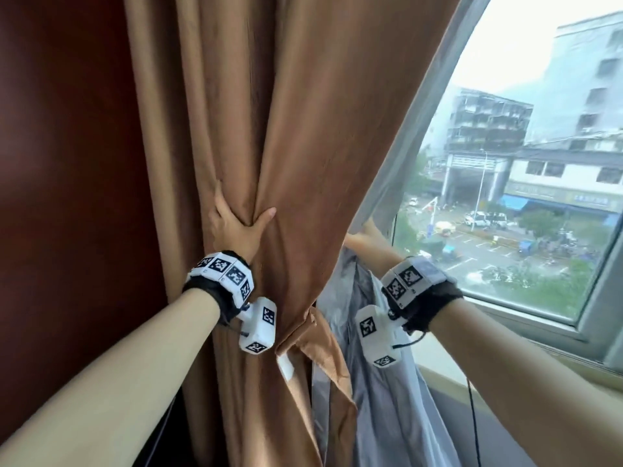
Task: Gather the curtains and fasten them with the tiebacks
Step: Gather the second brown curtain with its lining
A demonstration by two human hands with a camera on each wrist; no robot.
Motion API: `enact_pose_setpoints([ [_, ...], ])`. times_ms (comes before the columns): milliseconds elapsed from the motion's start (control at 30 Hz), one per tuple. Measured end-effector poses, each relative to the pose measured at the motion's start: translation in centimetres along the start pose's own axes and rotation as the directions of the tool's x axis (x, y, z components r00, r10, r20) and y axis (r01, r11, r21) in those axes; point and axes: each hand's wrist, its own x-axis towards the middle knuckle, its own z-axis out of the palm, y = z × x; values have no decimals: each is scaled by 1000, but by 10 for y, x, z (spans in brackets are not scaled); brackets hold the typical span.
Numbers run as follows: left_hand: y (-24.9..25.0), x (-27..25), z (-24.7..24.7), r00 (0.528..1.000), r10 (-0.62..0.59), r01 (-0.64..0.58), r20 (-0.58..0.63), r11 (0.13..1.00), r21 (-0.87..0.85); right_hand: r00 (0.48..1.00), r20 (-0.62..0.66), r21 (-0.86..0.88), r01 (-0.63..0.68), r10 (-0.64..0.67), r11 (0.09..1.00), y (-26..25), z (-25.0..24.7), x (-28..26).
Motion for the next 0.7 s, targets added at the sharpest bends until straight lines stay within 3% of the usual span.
enact_pose_setpoints([
  [100,-10,20,15,977,12,-1,215,999,-54,998,-23,8,65,-65,998,-6,45,33],
  [167,-18,28,21,929,71,-24,363,991,-133,993,-115,22,28,-25,999,-13,70,50],
  [233,-26,35,20,888,74,41,455,970,-238,974,-227,10,-9,11,1000,-16,84,68],
  [300,-29,43,8,869,41,172,492,909,-380,954,-297,-44,-65,49,997,-18,90,84],
  [367,-35,50,-7,850,74,219,521,850,-479,938,-338,-79,-102,70,992,-16,90,99],
  [467,-38,56,-14,819,172,54,548,927,-371,936,-343,-144,-134,77,980,-17,97,116],
  [533,-35,56,-5,846,152,-14,511,964,-264,947,-309,-166,-139,83,976,-17,103,122],
  [600,-31,60,9,888,99,19,450,968,-249,963,-264,-165,-106,59,981,-16,105,124],
  [700,-29,67,29,899,29,89,438,965,-246,992,-127,-114,-10,-4,993,-14,94,122],
])
